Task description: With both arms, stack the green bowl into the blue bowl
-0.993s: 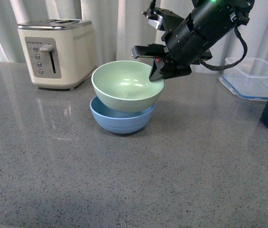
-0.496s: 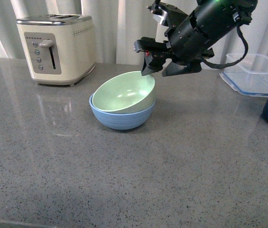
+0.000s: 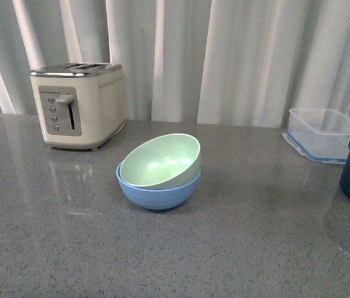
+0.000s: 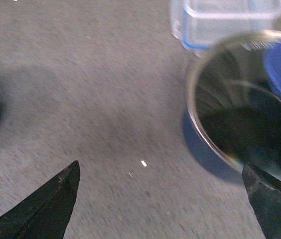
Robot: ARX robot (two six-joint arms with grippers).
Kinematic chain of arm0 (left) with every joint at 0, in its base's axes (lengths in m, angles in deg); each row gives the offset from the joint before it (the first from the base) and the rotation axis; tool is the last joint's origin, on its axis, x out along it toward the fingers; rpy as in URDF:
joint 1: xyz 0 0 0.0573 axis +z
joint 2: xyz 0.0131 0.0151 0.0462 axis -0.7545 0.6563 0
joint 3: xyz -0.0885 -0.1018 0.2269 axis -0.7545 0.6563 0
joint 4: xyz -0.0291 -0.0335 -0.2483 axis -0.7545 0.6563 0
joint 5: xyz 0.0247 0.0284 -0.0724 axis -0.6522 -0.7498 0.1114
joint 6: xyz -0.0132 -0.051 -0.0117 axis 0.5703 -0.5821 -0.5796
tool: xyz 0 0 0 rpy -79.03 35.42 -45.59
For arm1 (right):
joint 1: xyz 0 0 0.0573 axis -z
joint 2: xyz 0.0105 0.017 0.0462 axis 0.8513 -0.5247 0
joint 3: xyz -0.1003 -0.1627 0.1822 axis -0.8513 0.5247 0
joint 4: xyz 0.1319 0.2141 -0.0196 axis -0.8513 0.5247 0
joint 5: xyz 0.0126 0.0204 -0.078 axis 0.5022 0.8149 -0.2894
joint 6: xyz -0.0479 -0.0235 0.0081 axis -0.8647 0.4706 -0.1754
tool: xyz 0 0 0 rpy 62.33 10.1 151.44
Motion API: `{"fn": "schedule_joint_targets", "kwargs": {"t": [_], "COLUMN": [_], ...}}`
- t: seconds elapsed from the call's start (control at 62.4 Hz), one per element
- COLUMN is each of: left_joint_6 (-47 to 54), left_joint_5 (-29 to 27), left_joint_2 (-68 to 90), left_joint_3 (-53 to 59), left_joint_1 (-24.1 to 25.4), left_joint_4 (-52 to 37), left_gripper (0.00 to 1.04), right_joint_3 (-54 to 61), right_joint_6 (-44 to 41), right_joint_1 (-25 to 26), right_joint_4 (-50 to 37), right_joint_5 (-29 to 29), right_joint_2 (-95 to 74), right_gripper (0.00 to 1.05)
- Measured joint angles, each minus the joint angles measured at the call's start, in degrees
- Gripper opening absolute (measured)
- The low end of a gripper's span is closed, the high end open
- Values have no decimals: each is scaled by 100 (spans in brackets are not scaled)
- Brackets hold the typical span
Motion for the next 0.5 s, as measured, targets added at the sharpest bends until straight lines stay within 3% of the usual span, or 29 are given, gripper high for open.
{"fn": "schedule_joint_targets", "kwargs": {"t": [0.128, 0.16, 0.256, 0.304, 0.4, 0.496], "left_joint_6": [0, 0, 0, 0, 0, 0], "left_joint_5": [0, 7, 2, 0, 2, 4], "left_joint_2": [0, -2, 4, 4, 0, 0], "left_joint_3": [0, -2, 0, -2, -2, -2], "left_joint_1": [0, 0, 0, 0, 0, 0], "left_joint_4": [0, 0, 0, 0, 0, 0], "left_gripper": [98, 98, 98, 98, 98, 98], "right_joint_3": [671, 861, 2131, 2688, 3405, 3915], "right_joint_6": [55, 83, 98, 98, 98, 101], "right_joint_1": [295, 295, 186, 125, 44, -15], "right_joint_4": [74, -382, -3274, -4275, -5318, -5515], "right_joint_5": [-59, -140, -317, -345, -435, -533], "right_joint_2": [629, 710, 997, 1134, 1539, 1912], "right_gripper": [95, 92, 75, 66, 48, 28]}}
